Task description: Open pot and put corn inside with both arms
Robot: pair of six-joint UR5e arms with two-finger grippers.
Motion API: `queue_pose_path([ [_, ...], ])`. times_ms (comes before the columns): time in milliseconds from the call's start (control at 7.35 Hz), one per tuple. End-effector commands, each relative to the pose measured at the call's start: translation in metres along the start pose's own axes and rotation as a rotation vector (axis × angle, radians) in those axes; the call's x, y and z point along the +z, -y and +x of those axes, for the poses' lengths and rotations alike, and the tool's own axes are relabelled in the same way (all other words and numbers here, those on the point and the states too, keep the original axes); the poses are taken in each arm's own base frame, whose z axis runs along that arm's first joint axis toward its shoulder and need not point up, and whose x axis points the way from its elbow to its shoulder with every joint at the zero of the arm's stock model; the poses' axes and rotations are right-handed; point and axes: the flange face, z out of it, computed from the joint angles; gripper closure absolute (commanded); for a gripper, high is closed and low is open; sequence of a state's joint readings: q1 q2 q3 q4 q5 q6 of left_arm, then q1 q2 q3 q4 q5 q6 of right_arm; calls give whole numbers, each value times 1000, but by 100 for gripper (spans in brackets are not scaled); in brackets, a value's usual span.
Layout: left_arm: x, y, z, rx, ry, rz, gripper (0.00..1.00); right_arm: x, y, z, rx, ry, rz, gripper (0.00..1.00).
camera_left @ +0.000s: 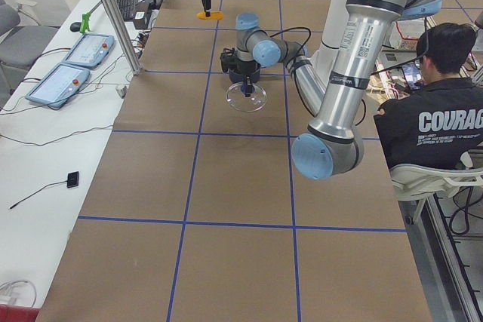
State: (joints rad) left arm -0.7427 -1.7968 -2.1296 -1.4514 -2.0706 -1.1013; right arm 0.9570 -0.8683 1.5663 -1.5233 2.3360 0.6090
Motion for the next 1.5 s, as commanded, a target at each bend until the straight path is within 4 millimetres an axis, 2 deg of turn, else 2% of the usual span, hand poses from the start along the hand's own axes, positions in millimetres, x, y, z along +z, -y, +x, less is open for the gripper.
queue_pose_path([
  [0, 5, 16, -100, 80, 0, -16, 38, 21, -17, -76, 74, 0, 23, 74],
  [272, 15, 21, -147, 122, 53, -34, 38, 48, -36, -149, 130, -11, 51, 74],
  [408, 16, 23, -164, 140, 67, -35, 38, 57, -47, -181, 164, 0, 54, 74],
  [544, 19, 24, -168, 137, 73, -39, 38, 66, -57, -211, 182, -1, 66, 74],
  [952, 40, 25, -196, 170, 43, -7, 38, 105, -86, -243, 143, -38, 65, 74],
  [1361, 41, 26, -198, 165, 44, -6, 38, 128, -99, -245, 122, -58, 34, 75],
])
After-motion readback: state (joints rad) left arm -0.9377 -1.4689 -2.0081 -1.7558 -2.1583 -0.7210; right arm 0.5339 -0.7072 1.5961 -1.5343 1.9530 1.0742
